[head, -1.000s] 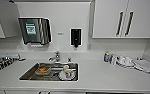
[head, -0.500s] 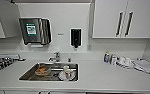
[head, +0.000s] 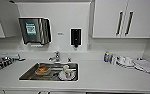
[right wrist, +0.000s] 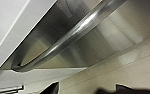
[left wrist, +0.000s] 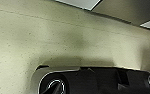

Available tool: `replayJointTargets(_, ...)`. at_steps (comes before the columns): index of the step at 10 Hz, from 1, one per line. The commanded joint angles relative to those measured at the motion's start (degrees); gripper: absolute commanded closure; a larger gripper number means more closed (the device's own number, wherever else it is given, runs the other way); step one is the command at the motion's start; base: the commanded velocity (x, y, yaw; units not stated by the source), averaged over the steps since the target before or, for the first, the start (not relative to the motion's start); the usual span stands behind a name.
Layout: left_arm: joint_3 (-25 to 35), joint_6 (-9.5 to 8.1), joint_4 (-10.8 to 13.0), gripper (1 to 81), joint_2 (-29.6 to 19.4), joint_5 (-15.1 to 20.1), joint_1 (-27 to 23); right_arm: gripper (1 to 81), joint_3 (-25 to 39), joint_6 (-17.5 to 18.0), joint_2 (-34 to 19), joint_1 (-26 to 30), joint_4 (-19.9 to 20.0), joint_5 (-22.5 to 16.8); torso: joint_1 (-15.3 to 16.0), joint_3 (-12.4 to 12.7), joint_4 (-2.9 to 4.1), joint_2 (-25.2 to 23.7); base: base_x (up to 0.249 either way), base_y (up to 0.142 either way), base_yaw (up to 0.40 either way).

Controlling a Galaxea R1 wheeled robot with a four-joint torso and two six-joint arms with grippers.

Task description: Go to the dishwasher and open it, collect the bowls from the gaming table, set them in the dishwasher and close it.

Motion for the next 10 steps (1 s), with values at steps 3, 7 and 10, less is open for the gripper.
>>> replayJointTargets(3,0.5,0.04,-0.1,1.0,-1.6,2.6,-3.6,1.0,1.2,1.1,-2.7,9.8,0.9,-1.7,0.0,-1.7,0.0,0.0,0.0,0.0,0.0)
replayJointTargets(7,0.4,0.04,-0.2,1.0,-1.3,2.6,-3.2,1.0,2.0,1.1,-1.7,13.4,4.2,-1.6,0.0,-2.1,0.0,0.0,0.0,0.0,0.0)
replayJointTargets(10,0.4,0.04,-0.2,1.0,-1.0,2.6,-3.2,1.0,-3.1,4.4,1.3,13.1,9.7,-2.9,0.0,-2.1,0.0,0.0,0.0,0.0,0.0)
